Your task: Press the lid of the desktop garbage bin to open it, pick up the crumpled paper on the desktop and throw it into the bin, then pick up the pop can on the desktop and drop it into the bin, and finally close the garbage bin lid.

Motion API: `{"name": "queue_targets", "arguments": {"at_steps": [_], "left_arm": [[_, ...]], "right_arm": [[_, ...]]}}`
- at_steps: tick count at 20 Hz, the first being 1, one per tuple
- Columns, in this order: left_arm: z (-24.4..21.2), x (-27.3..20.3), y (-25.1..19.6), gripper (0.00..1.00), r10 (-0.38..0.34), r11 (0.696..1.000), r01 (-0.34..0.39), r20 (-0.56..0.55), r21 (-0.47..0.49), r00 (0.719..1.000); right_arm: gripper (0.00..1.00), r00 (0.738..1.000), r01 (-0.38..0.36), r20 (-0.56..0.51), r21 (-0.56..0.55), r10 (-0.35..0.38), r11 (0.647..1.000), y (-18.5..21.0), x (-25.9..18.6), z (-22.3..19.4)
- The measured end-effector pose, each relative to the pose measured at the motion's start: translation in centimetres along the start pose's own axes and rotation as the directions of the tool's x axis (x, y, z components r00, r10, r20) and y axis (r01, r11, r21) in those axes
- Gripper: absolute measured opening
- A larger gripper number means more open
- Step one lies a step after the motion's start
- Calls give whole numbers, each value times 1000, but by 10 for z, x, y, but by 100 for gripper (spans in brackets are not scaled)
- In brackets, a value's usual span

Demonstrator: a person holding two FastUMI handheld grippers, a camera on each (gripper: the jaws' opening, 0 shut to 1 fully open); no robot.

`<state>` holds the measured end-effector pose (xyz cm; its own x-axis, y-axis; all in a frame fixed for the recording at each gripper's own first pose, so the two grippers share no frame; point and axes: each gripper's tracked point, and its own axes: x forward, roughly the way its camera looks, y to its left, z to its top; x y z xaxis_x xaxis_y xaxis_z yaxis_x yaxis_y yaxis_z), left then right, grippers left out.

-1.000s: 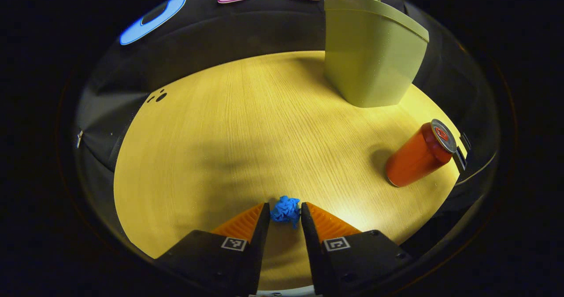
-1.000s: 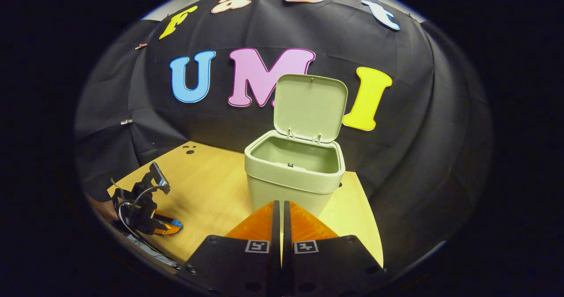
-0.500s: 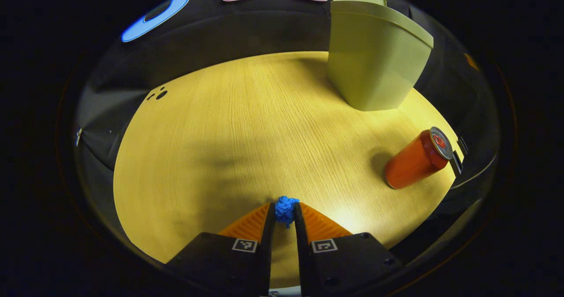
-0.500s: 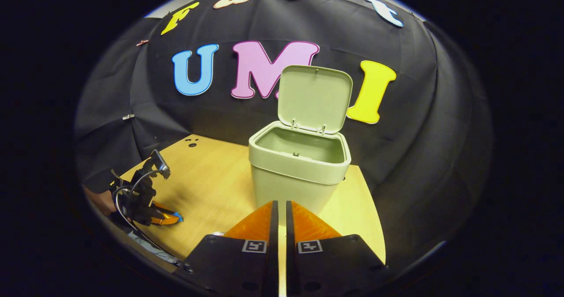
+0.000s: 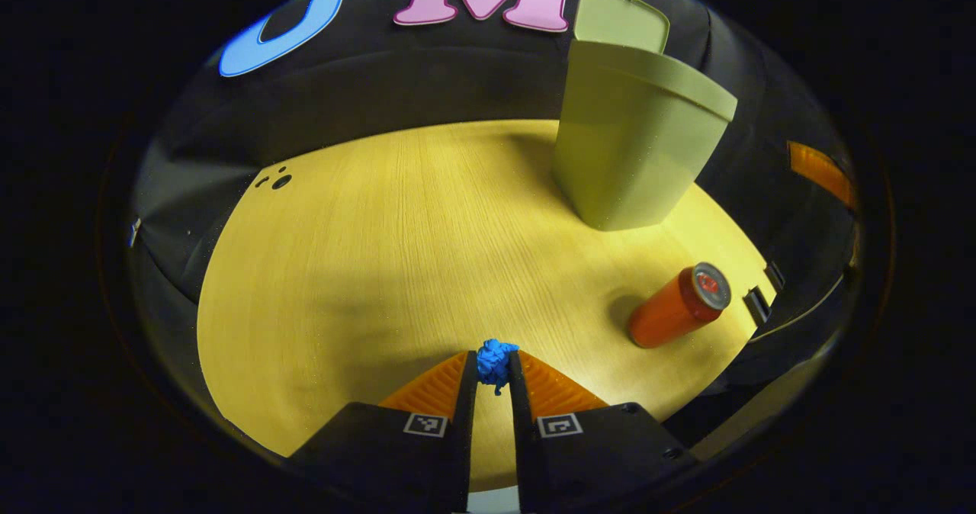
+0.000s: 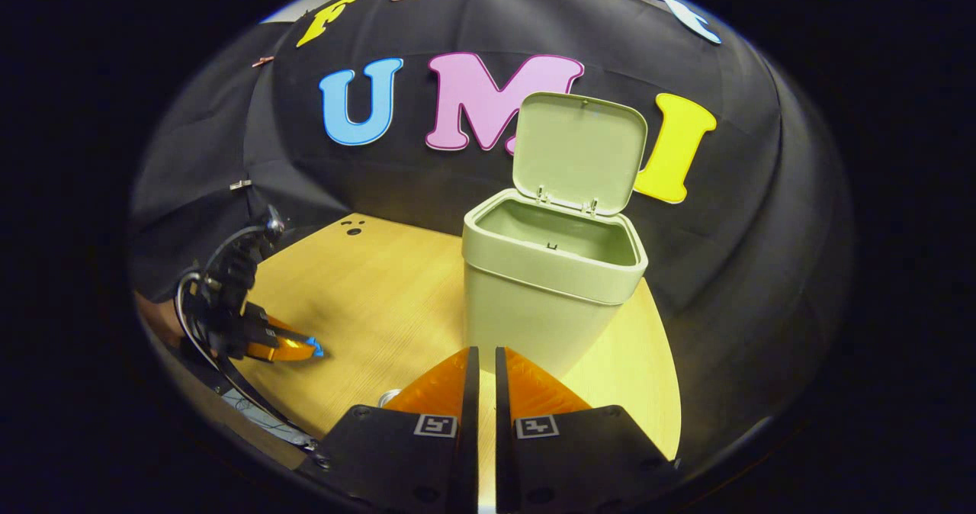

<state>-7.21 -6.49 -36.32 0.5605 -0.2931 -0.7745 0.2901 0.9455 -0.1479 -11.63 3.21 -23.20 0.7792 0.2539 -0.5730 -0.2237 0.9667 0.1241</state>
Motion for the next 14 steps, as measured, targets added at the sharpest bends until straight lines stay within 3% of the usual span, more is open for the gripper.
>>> {"name": "queue_targets", "arguments": {"at_steps": [1, 2, 7, 14], "left_arm": [[5, -5, 0, 29, 0, 1000, 0, 19, -5, 1000], [13, -9, 0, 25, 1, 1000, -1, 37, -11, 999], [71, -41, -3, 29, -18, 999, 27, 172, -47, 985], [166, -89, -19, 29, -48, 998, 63, 394, -26, 918]], "right_arm": [[13, 1000, -12, -6, 2, 12, 1000, 4, 0, -2], [13, 1000, -21, -10, 5, 21, 1000, 7, 1, -4], [16, 998, -58, -34, 14, 59, 998, 20, 5, -12], [18, 993, -96, -61, 10, 97, 995, 33, 7, -23]]}}
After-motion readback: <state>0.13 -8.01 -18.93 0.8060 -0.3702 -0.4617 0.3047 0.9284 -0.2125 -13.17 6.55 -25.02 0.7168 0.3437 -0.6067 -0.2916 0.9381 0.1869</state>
